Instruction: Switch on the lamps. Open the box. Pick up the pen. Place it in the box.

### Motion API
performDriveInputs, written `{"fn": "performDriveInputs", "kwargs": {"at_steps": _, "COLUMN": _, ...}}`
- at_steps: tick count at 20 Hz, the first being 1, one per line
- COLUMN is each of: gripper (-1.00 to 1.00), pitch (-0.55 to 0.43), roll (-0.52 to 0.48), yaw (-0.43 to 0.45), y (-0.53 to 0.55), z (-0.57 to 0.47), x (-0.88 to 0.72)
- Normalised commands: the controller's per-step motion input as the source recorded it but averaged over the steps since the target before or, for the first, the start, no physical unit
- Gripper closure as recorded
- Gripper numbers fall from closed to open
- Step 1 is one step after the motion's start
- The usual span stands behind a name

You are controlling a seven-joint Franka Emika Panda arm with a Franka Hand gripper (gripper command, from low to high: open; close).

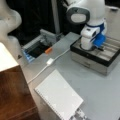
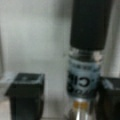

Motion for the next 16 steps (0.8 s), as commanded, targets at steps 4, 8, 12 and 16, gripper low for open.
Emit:
{"fn": "performDriveInputs", "kwargs": {"at_steps": 4, "gripper": -1.0, "pitch": -0.03, "roll": -0.19, "yaw": -0.001, "y": 0.12, "z": 0.04, "x": 0.22}}
{"fn": "performDriveInputs", "kwargs": {"at_steps": 8, "gripper": -1.0, "pitch": -0.001, "roll": -0.2, "yaw": 0.033, "y": 0.09, "z": 0.09, "x": 0.23}}
{"fn": "performDriveInputs", "kwargs": {"at_steps": 12, "gripper": -1.0, "pitch": 0.033, "roll": -0.209, "yaw": 0.065, "y": 0.06, "z": 0.15, "x": 0.2}}
{"fn": "performDriveInputs", "kwargs": {"at_steps": 16, "gripper": -1.0, "pitch": 0.09, "roll": -0.217, "yaw": 0.091, "y": -0.01, "z": 0.24, "x": 0.15}}
